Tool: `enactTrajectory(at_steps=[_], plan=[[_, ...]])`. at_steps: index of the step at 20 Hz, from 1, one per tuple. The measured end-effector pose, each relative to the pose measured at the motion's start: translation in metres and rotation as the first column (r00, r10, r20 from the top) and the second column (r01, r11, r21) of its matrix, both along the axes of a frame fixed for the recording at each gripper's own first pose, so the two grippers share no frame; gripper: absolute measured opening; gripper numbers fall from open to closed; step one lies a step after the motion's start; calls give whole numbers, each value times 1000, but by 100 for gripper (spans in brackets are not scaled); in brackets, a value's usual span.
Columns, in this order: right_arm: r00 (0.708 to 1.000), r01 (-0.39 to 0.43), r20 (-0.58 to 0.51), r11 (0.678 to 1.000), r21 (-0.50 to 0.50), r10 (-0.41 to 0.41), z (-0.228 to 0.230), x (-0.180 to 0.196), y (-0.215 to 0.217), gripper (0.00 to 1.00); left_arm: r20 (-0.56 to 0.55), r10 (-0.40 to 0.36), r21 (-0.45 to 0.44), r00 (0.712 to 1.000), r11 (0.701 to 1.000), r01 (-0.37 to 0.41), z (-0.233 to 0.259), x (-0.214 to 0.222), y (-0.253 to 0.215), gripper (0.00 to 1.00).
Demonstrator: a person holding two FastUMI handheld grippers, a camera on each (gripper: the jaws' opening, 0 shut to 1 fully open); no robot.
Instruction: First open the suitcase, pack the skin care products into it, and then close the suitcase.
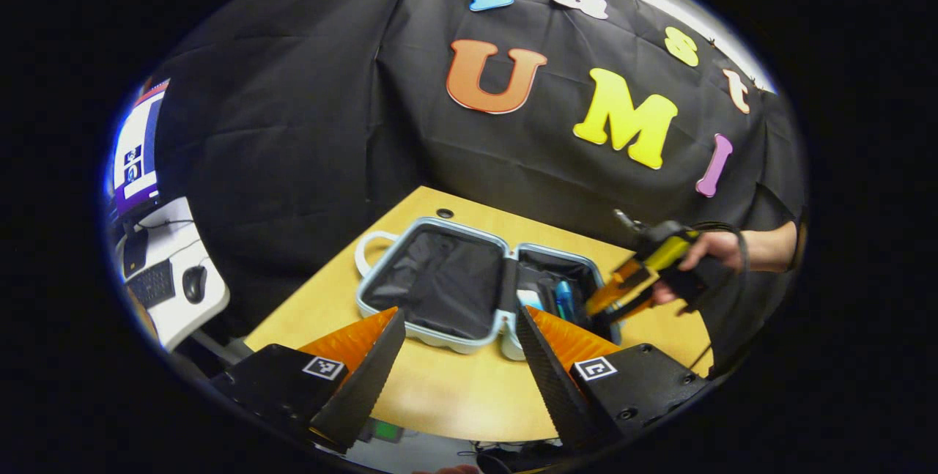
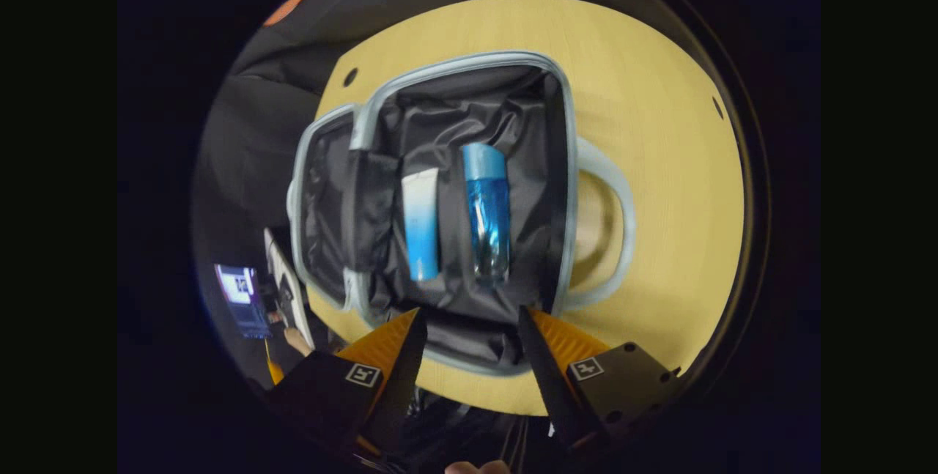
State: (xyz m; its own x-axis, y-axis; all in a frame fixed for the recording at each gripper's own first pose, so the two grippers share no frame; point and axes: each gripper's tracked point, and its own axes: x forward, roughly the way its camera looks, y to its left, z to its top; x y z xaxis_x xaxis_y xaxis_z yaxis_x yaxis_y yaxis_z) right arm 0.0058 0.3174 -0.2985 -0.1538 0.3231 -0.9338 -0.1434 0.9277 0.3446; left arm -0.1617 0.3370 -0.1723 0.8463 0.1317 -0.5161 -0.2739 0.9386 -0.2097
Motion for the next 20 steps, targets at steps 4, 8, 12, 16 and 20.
enactTrajectory(at_steps=[4,8,12,16,20], plan=[[995,-83,69,987,135,74,43,-17,-42,75,16,-26,-51,1000,998,26,-17,56,71,98],[985,-9,171,981,193,-24,69,-6,-103,75,-75,-43,-55,996,998,39,-81,105,128,97],[940,83,311,979,184,-138,93,17,-172,75,-187,-53,-83,981,996,38,-143,133,155,98],[888,194,392,969,153,-240,103,31,-227,75,-258,-63,-90,964,995,41,-186,155,164,94],[892,204,372,963,175,-256,102,27,-224,75,-333,-83,-104,939,993,51,-216,155,168,80]])
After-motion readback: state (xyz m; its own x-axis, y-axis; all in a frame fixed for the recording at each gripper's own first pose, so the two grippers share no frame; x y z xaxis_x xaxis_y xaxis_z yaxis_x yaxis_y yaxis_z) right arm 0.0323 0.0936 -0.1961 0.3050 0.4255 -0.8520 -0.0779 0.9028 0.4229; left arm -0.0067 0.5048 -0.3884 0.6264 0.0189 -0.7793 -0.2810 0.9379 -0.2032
